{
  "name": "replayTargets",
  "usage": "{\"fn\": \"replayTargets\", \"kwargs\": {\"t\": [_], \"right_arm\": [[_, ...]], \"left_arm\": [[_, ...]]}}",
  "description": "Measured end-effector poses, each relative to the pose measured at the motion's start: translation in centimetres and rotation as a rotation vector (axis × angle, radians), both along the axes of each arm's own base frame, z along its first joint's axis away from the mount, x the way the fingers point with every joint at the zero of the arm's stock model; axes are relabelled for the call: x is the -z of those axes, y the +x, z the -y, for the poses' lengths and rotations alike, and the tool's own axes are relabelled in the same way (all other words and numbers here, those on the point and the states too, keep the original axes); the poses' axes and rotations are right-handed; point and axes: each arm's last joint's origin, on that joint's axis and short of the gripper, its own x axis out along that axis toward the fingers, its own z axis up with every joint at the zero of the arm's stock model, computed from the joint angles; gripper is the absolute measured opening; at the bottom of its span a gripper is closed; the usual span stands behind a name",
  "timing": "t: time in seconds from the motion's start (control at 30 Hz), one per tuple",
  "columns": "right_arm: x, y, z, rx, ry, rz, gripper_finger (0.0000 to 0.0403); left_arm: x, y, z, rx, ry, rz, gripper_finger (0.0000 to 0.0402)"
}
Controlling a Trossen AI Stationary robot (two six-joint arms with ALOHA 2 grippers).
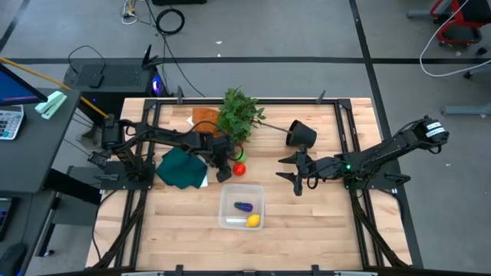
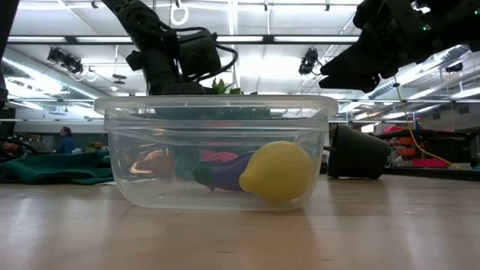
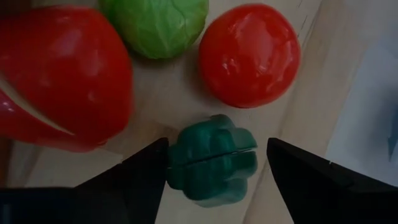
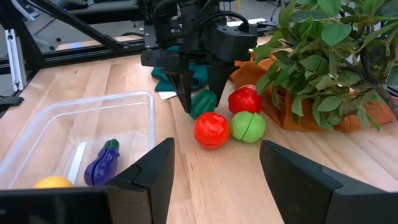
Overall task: Pick and placing Produce into tupperware
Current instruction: Put the green bell pepper into the transparent bin
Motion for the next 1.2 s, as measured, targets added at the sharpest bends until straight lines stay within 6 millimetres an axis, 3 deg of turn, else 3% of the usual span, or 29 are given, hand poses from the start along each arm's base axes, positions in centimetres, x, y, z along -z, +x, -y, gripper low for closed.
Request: {"fn": "replayTargets", "kwargs": {"t": [0.37,1.2], "right_arm": [[0.0,0.0,0.0,0.001,0.002,0.0,0.0195],[0.0,0.0,0.0,0.001,0.002,0.0,0.0195]], "left_arm": [[-0.07,0.01,0.0,0.0,0.001,0.004,0.0215],[-0.17,0.13,-0.03,0.022,0.014,0.02,0.0197]]}}
